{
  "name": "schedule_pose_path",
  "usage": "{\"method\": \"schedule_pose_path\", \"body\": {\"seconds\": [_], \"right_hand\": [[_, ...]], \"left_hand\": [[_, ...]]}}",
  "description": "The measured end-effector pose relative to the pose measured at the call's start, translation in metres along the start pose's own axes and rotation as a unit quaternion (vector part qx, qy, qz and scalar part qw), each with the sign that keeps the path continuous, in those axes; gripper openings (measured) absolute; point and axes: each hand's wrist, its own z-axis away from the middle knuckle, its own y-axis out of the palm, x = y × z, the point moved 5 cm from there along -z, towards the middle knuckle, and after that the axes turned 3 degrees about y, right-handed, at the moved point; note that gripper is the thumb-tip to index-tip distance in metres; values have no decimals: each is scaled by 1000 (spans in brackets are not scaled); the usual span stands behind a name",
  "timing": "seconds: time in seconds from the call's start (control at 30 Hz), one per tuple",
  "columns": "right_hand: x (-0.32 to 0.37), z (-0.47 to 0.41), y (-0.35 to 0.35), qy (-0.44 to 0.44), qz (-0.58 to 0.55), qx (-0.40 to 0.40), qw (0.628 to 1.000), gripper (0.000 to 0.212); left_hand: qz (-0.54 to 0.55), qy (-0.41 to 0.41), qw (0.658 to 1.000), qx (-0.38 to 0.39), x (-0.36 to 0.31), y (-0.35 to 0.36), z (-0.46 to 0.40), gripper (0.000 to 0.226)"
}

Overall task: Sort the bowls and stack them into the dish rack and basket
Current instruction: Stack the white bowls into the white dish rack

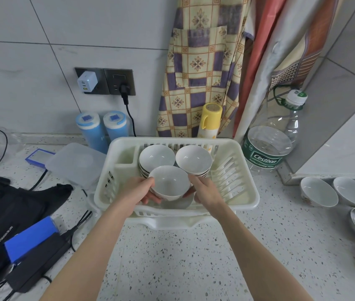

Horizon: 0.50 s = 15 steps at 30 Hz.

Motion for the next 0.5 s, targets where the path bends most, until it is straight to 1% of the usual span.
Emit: {"method": "schedule_pose_path", "body": {"seconds": [0.1, 0.17, 0.23, 0.37, 0.5], "right_hand": [[-2, -2, 0, -15, 78, -14, 997, 20], [-6, -4, -1, -1, 91, -24, 996, 32], [-10, -8, -1, 23, 95, -26, 995, 35], [-14, -12, 0, 66, 109, -29, 991, 30], [-16, -12, -1, 70, 140, -36, 987, 29]], "left_hand": [[-39, -16, 999, 31, 1, 5, -4, 21], [-61, -23, 996, 55, 2, 10, -6, 22], [-73, -25, 995, 61, 3, 13, -10, 22], [-103, 0, 994, 38, 8, 14, -18, 19], [-209, 35, 977, 2, 14, 14, -25, 28]]}}
